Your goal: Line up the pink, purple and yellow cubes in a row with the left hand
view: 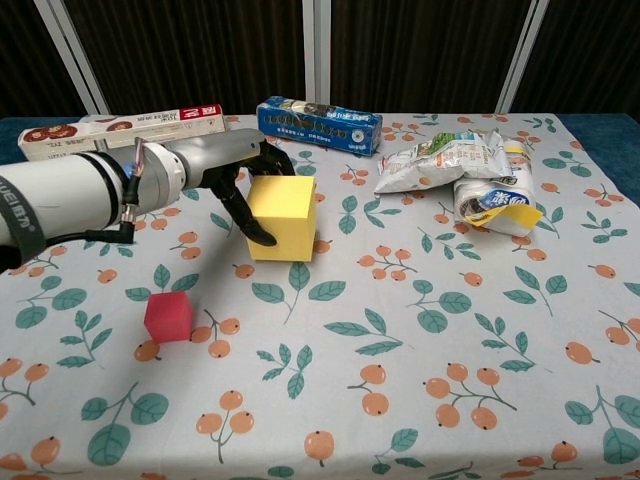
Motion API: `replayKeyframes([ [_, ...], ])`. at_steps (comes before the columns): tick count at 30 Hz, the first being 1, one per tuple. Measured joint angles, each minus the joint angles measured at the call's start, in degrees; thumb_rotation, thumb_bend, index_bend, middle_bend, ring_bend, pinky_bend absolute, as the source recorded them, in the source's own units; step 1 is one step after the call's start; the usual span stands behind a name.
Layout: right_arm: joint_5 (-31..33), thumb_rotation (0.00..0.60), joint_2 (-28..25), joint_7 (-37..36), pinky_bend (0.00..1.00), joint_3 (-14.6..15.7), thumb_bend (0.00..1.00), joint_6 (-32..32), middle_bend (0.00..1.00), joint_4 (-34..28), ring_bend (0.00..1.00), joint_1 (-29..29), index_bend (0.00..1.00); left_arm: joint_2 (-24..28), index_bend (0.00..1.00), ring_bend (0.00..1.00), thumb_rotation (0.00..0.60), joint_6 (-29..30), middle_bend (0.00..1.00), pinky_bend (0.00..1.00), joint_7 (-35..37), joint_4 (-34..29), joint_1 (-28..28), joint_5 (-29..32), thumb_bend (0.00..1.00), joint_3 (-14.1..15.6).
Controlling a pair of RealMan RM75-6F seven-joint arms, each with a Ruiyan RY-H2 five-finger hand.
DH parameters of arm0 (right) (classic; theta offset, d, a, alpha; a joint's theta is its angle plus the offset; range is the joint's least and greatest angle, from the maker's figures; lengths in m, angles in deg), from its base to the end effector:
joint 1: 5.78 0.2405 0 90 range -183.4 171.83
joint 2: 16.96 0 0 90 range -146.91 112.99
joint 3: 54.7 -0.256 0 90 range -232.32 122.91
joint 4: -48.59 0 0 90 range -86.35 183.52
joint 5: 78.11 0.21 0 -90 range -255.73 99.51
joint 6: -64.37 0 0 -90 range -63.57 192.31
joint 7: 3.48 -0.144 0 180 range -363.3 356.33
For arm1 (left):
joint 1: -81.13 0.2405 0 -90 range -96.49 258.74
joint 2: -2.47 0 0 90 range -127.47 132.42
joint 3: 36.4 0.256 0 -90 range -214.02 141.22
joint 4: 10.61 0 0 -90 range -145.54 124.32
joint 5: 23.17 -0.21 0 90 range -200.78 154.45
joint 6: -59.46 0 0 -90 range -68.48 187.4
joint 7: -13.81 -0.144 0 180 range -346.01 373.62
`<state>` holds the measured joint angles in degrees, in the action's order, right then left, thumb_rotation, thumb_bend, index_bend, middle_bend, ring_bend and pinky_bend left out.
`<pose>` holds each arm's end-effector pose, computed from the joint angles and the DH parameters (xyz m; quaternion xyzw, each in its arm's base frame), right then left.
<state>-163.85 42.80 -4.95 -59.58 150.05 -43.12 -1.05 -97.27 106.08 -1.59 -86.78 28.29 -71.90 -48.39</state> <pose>-0.3150 -0.1881 0.1917 0.5932 -0.3562 0.3865 0.6098 -0.1014 0.3586 -0.0838 -0.7257 -0.4868 -0.3527 0.3347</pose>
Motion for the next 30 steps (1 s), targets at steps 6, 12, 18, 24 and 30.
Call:
replayKeyframes([
  [6, 0.01, 0.6, 0.04, -0.45, 0.0, 0.14, 0.03, 0.17, 0.03, 0.25, 0.0, -0.27, 0.0, -1.4, 0.27, 0.28, 0.6, 0.73, 0.29, 0.15, -0.65, 0.97, 0.05, -0.37, 0.03, 0.44],
  [12, -0.06, 0.6, -0.1, -0.41, 0.0, -0.03, 0.03, 0.37, 0.04, 0.15, 0.0, -0.26, 0.0, -0.33, 0.19, 0.22, 0.6, 1.6, 0.18, 0.15, -1.29, -1.0, 0.34, -1.61, 0.03, 0.57],
  [18, -0.25, 0.6, -0.17, -0.33, 0.0, 0.02, 0.03, 0.72, 0.04, 0.08, 0.0, -0.44, 0.0, 4.94, 0.19, 0.22, 0.6, 2.9, 0.18, 0.15, -1.39, -5.96, 0.74, -3.4, 0.03, -0.62],
  [24, -0.49, 0.6, -0.3, 0.04, 0.0, 0.03, 0.03, 0.59, 0.04, -0.24, 0.0, -0.31, 0.0, 8.25, 0.21, 0.22, 0.6, 2.49, 0.21, 0.15, -0.63, -6.17, -0.17, -2.06, 0.03, -4.06],
  [30, -0.33, 0.6, -0.48, 0.67, 0.0, -0.04, 0.03, 0.3, 0.04, -0.72, 0.0, -0.17, 0.0, 6.8, 0.23, 0.22, 0.6, -0.49, 0.24, 0.18, -0.47, 0.71, -2.96, 2.93, 0.03, -6.07],
])
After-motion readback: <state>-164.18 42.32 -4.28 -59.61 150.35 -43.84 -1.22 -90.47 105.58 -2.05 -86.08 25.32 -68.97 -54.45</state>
